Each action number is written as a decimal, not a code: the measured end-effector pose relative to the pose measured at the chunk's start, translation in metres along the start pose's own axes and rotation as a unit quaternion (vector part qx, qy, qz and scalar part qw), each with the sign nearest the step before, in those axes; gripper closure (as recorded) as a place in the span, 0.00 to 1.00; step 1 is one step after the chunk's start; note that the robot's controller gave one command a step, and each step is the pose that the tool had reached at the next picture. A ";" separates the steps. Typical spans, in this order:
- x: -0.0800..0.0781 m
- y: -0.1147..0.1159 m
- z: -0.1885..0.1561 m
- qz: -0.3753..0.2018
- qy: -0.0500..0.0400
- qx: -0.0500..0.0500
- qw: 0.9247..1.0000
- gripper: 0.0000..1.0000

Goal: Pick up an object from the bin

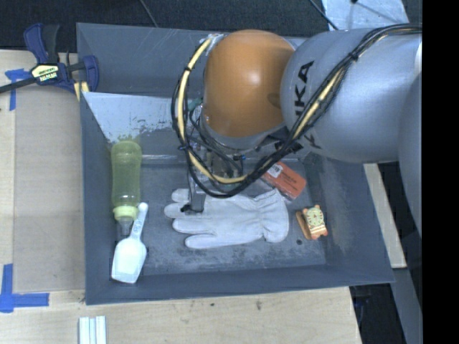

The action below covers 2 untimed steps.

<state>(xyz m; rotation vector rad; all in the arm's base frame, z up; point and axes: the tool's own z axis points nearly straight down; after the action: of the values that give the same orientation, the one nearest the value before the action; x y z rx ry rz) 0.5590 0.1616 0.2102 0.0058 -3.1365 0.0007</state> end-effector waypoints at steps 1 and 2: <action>-0.001 -0.001 -0.005 0.002 -0.004 -0.001 1.000 0.00; -0.008 -0.024 0.026 -0.030 -0.008 -0.002 1.000 0.00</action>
Offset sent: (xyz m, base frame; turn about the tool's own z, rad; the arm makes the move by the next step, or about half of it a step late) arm 0.0143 -0.0634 -0.0775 -0.1337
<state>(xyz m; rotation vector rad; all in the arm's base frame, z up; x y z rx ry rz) 0.5672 0.1379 0.1844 0.0998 -3.1500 -0.0054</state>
